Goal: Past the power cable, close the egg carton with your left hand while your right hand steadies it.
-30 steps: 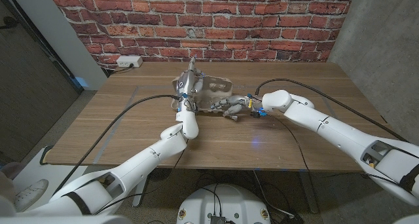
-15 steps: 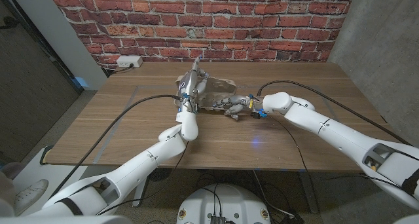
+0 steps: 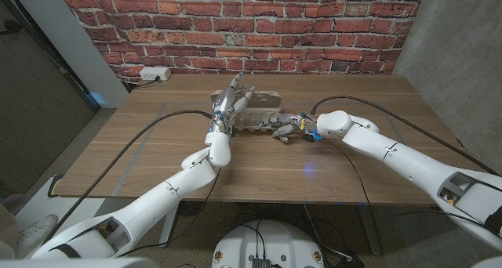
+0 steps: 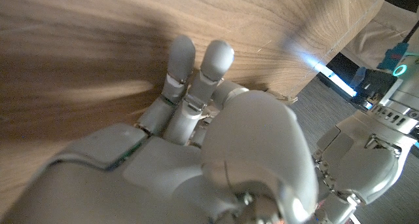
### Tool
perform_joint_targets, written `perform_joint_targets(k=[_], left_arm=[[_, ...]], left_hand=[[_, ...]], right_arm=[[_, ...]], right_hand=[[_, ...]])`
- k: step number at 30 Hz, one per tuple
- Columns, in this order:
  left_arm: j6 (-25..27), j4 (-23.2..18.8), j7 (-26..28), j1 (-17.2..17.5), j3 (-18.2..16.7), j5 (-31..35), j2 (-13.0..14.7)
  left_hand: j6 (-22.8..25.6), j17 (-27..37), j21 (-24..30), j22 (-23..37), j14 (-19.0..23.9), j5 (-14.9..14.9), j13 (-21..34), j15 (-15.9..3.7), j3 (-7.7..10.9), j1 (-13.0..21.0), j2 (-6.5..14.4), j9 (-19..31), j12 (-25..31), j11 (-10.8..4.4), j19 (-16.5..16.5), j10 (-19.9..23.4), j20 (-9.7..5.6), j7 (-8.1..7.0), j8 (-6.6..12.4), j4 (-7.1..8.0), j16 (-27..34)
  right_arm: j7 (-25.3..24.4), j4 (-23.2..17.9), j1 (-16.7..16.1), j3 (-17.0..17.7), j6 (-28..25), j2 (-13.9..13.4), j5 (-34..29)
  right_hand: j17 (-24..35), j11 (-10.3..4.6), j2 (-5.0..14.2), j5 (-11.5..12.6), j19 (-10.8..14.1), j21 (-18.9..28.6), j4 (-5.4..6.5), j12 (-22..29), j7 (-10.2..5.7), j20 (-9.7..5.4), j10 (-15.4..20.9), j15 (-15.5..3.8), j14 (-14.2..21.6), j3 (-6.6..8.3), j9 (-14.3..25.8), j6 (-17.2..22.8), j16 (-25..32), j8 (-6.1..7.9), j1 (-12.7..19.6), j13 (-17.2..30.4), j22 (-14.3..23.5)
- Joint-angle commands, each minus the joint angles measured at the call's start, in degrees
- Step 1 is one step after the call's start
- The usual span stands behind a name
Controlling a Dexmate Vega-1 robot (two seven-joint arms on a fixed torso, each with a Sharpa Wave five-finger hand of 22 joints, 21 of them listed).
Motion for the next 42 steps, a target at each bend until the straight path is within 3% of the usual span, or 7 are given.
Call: perform_joint_targets(k=[1,9,24,42], left_arm=[[9.81,-2.66,-12.34,-0.15,-0.74,-4.21,2.08],[7.19,-1.18,-10.47,-0.62,-0.44,-4.25,1.61],[0.42,0.25,-6.96,-1.63,-1.05,-3.5,0.71],[-1.62,-4.14,-9.53,0.15,-2.87,-6.49,0.54]], left_hand=[[-1.66,-0.43,-0.37,-0.12,-1.02,-0.44,-0.13,-2.35,-0.79,-1.56,-0.19,-0.04,-0.86,-0.03,-0.53,-0.86,0.05,-0.17,-0.5,0.09,0.01],[-3.57,-0.98,-0.69,-0.38,-1.05,-0.55,-0.26,-1.66,-1.12,-2.72,-0.04,-0.07,-1.6,-0.33,-0.84,-1.31,0.15,-0.5,-0.88,-0.05,0.56],[-2.33,-1.91,-0.75,-0.69,1.24,-0.45,-0.36,-2.47,-1.05,-3.67,0.66,-0.16,-1.56,-0.76,-0.17,1.16,-0.13,-0.55,-0.02,-0.61,1.86],[-3.59,-2.79,-0.36,-0.82,4.1,-0.29,-0.01,-2.46,-0.62,-3.85,1.34,-0.27,-1.77,-0.8,1.47,2.28,-0.52,-0.57,-0.28,-1.24,3.01]], right_arm=[[-0.45,-0.55,0.08,-0.47,-0.68,-0.21,-0.85],[-1.18,-0.57,0.11,-0.33,-1.11,-0.16,-1.21],[-1.32,0.55,0.83,-0.61,-0.43,0.49,-1.74],[-2.12,0.05,0.19,-0.31,-0.47,0.27,-1.72]], right_hand=[[0.25,-0.26,-0.04,0.45,0.49,0.31,0.27,0.38,0.19,-6.21,0.5,0.0,0.61,-0.2,-0.03,-0.06,0.01,0.36,0.83,0.2,0.15],[0.23,-0.56,-0.07,0.56,0.52,0.37,0.29,0.4,0.11,-6.18,0.55,0.01,0.61,-0.59,-0.04,-0.18,-0.13,0.36,0.88,0.21,-0.05],[0.12,-0.63,-0.19,0.62,0.46,0.49,0.44,0.44,-0.05,-6.13,0.64,0.0,0.59,-1.35,-0.04,-0.28,-0.37,0.39,0.7,0.24,-0.33],[0.6,-0.84,-0.24,0.45,0.04,0.78,0.67,0.35,-0.12,-6.09,0.33,-0.01,0.54,-2.45,-0.04,-0.76,-0.43,0.33,0.21,0.26,-0.39]])
